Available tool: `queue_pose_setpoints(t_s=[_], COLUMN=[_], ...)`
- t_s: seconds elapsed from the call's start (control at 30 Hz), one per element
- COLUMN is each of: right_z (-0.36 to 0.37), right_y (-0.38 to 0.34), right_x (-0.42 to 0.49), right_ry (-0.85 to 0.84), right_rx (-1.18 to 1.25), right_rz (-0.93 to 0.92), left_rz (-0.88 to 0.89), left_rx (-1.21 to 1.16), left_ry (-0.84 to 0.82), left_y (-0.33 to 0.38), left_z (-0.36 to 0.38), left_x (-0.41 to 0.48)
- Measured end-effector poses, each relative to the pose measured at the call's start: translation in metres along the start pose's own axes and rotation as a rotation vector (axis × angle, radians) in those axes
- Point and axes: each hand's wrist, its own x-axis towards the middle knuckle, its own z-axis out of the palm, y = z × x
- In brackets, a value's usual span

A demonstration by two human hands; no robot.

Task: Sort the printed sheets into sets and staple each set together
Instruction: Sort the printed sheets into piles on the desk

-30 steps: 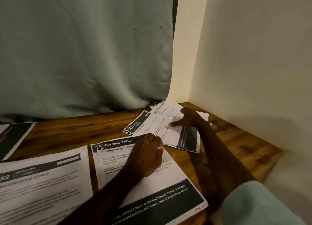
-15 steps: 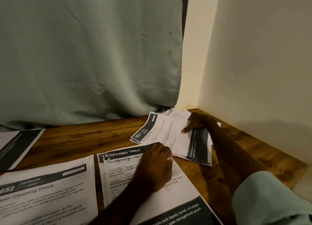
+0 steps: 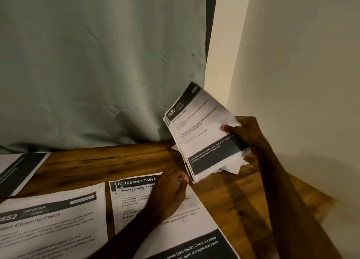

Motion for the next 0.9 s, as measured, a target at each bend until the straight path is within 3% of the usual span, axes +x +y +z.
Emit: queue_pose_setpoints(t_s=[0.13, 0.2, 0.27, 0.33, 0.47, 0.57, 0.73, 0.9], right_z=[0.026, 0.056, 0.086, 0.109, 0.141, 0.144, 0.137, 0.129], right_y=[-0.004, -0.003, -0.009, -0.021, -0.033, -0.033, -0.034, -0.027], right_x=[-0.049, -0.072, -0.091, -0.102, -0.108, -0.11, -0.104, -0.098], right_ry=[0.009, -0.063, -0.114, -0.156, -0.218, -0.168, 0.025, 0.072], right_rx=[0.411, 0.552, 0.685, 0.718, 0.58, 0.639, 0.726, 0.69], right_rz=[0.201, 0.311, 0.358, 0.363, 0.282, 0.258, 0.229, 0.228], left_rz=[-0.429, -0.658, -0.737, -0.684, -0.629, -0.586, -0.511, -0.489], left_rx=[-0.66, -0.993, -1.221, -1.347, -0.957, -0.851, -0.908, -1.029], left_ry=[0.285, 0.309, 0.248, 0.172, 0.201, 0.175, 0.089, 0.05], left_y=[0.009, 0.002, -0.013, -0.017, -0.039, -0.05, -0.053, -0.045], left_z=[-0.049, -0.079, -0.104, -0.125, -0.139, -0.141, -0.14, -0.139], left_x=[0.028, 0.041, 0.05, 0.05, 0.048, 0.048, 0.047, 0.044])
